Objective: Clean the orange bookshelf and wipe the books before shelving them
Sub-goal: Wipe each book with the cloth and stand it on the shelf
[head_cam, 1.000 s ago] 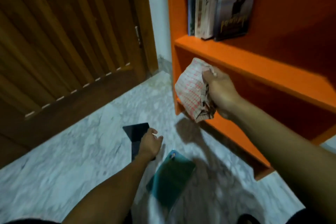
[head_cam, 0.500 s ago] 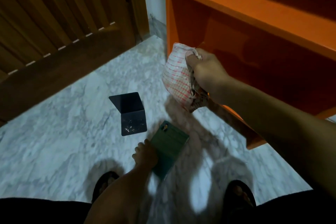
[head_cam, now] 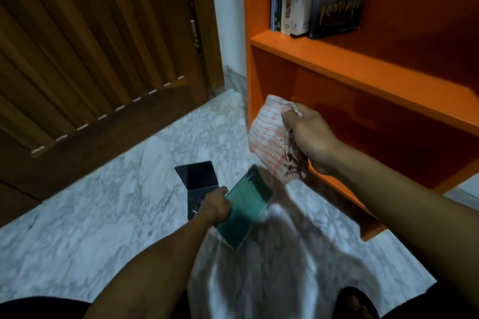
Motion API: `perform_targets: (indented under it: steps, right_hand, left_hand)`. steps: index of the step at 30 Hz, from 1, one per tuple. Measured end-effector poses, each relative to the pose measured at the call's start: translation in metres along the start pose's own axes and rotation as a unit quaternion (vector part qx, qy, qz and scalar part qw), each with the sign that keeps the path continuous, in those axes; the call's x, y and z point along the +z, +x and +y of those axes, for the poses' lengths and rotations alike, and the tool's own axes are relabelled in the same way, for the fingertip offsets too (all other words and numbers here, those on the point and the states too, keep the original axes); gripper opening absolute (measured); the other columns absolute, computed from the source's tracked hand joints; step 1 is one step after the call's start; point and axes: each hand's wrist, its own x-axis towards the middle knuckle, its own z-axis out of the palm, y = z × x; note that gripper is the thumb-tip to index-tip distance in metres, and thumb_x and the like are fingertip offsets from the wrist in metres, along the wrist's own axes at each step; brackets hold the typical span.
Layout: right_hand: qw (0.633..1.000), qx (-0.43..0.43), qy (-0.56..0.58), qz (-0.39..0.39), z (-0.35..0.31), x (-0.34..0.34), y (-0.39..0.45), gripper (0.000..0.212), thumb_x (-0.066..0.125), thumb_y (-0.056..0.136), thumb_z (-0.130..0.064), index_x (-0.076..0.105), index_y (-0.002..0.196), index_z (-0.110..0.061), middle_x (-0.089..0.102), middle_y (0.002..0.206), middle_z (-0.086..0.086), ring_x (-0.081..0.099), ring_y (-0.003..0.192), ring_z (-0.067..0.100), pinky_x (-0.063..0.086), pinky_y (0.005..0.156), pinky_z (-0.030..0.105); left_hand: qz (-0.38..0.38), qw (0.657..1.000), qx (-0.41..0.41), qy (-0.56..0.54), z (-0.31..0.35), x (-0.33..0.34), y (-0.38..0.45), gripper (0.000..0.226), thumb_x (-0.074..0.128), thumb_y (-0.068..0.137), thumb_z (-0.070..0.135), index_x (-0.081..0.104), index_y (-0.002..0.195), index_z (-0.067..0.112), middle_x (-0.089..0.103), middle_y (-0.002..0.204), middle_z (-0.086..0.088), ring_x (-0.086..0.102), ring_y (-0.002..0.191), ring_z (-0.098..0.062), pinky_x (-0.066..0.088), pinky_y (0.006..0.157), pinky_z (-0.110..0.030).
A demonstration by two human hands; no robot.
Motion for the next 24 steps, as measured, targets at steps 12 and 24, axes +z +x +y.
perform_targets:
  steps: [12,24]
  right_hand:
    - [0.974,0.112,0.179,0.078,0.010,-0.001,-0.013,0.031,0.034,0.107,-0.016,0.056,0.126,-0.024,0.069,0.114,0.013,0.068,0.092,0.026,0.055,0.081,0.039]
    - [0.927,0.027,0.365,-0.087,-0.018,0.019,-0.032,0.033,0.038,0.105,-0.034,0.058,0.132,-0.029,0.069,0.125,0.000,0.069,0.110,0.025,0.058,0.087,0.046]
  left_hand:
    - [0.017,0.879,0.028,-0.476,0.093,-0.196,-0.109,0.017,0.050,0.103,0.014,0.059,0.117,0.016,0.075,0.109,-0.010,0.074,0.093,-0.030,0.060,0.081,-0.045]
    - [0.078,0.876,0.145,-0.453,0.111,-0.181,-0.164,0.029,0.048,0.104,0.026,0.059,0.128,0.036,0.073,0.116,0.006,0.074,0.098,-0.019,0.060,0.085,-0.050]
